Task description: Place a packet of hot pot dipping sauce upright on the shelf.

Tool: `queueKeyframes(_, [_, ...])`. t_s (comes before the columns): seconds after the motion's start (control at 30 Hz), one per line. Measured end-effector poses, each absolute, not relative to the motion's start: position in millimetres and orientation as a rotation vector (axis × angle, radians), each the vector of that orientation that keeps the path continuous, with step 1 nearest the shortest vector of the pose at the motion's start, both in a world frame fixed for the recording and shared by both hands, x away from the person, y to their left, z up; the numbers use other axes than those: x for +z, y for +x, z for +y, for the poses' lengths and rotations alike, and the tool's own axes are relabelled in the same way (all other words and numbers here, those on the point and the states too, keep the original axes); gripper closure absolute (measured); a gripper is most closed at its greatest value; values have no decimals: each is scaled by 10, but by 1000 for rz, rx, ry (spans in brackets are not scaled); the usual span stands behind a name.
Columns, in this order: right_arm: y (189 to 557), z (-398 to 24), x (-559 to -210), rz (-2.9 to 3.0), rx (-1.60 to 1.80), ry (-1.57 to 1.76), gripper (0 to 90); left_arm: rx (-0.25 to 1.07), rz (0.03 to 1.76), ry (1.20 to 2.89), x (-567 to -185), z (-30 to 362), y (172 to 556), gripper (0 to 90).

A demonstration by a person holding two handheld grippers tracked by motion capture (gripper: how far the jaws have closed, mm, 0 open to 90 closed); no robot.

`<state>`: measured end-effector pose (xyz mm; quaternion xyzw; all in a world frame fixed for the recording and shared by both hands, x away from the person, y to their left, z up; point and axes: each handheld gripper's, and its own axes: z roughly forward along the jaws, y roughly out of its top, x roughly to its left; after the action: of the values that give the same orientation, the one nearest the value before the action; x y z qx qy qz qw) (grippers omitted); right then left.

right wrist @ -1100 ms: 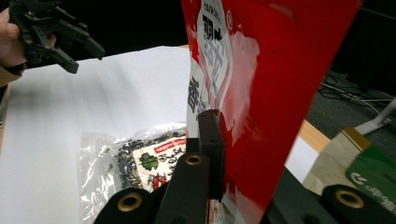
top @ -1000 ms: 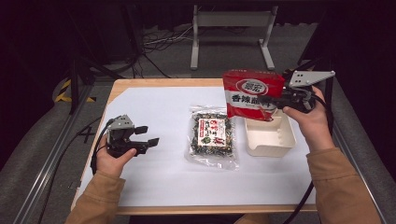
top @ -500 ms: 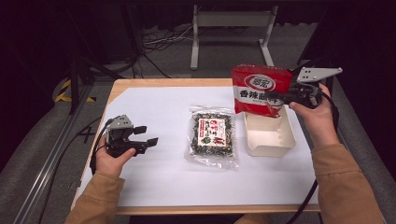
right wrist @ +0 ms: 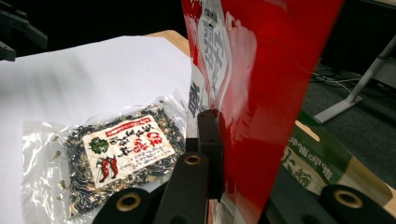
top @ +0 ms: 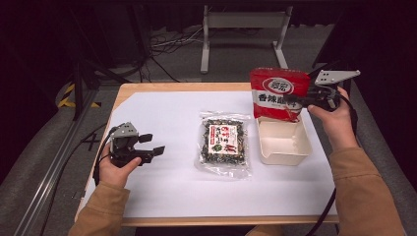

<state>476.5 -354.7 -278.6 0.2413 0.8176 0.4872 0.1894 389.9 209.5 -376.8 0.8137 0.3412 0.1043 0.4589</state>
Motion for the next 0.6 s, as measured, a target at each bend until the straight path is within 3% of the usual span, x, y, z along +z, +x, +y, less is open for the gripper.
queueKeyframes(0.6, [4927,-3634,-2964,2314,1314,722,896,251,858,1996,-3785,2125,3874,292])
